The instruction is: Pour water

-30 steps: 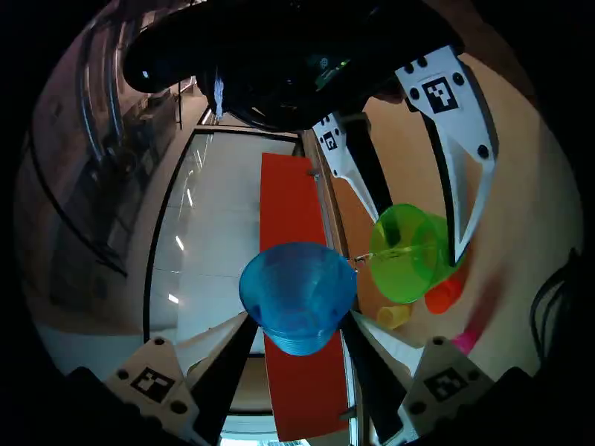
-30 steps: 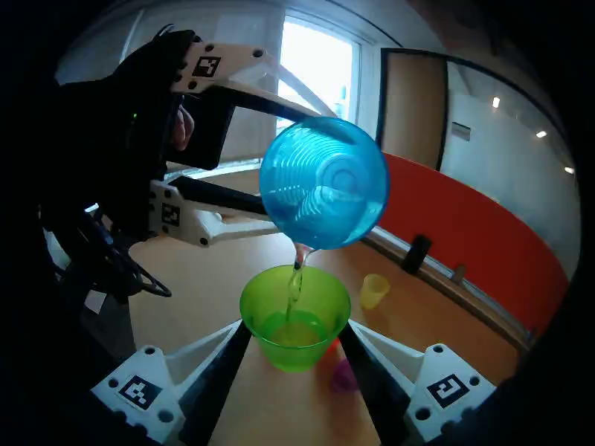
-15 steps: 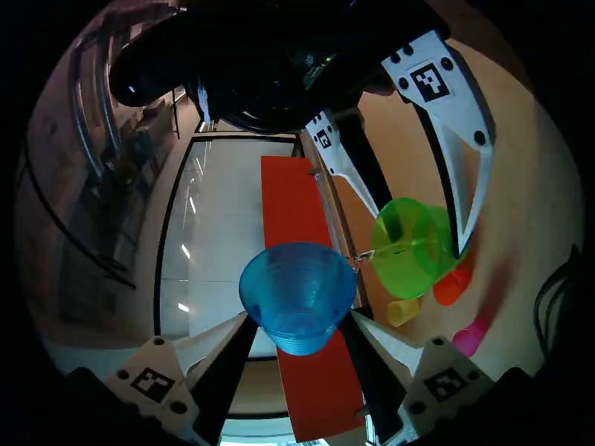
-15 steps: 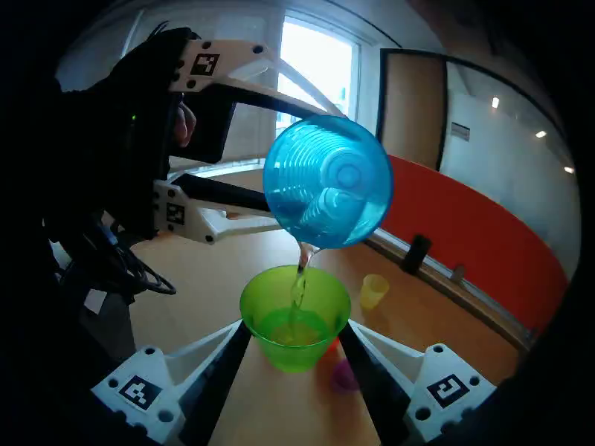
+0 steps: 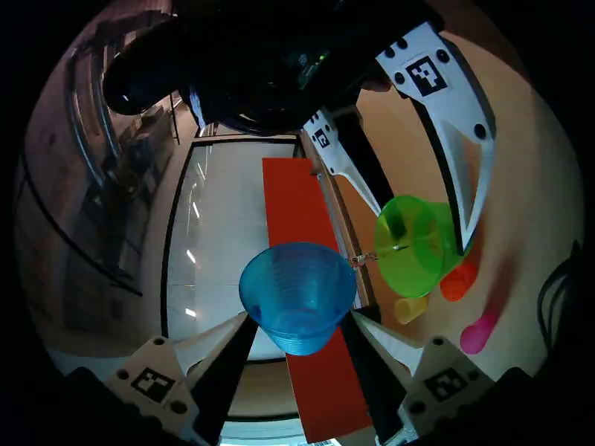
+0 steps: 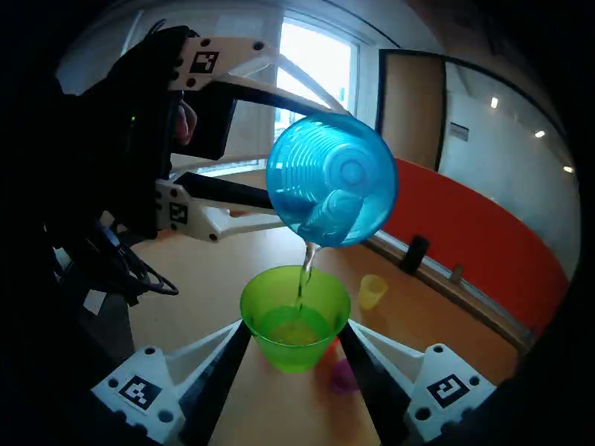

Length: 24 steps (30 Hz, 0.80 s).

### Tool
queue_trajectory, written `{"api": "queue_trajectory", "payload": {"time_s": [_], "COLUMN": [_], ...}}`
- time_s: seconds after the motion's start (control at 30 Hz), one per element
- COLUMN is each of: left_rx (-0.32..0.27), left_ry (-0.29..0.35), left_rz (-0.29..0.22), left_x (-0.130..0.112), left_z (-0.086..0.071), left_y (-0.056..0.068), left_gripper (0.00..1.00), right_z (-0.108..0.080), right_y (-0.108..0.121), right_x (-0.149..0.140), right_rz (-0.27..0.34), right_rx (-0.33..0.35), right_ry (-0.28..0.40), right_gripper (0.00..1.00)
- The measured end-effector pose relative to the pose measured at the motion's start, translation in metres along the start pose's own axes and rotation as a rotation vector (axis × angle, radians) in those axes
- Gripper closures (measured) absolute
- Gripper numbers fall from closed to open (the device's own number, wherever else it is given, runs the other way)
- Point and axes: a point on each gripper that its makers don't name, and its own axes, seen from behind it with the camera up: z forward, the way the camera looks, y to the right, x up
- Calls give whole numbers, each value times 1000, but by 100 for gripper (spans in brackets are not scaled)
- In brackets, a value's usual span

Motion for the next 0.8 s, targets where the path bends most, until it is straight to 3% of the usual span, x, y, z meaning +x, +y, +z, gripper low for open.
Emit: {"api": "queue_trajectory", "payload": {"time_s": [0.8], "left_rx": [31], "left_ry": [21], "left_rz": [85], "left_x": [7], "left_z": [12], "left_y": [-8], "left_gripper": [22], "right_z": [-1], "right_y": [4], "right_x": [1], "right_rz": [-2], "right_rx": [-6], "right_ry": [3], "right_gripper": [13]}}
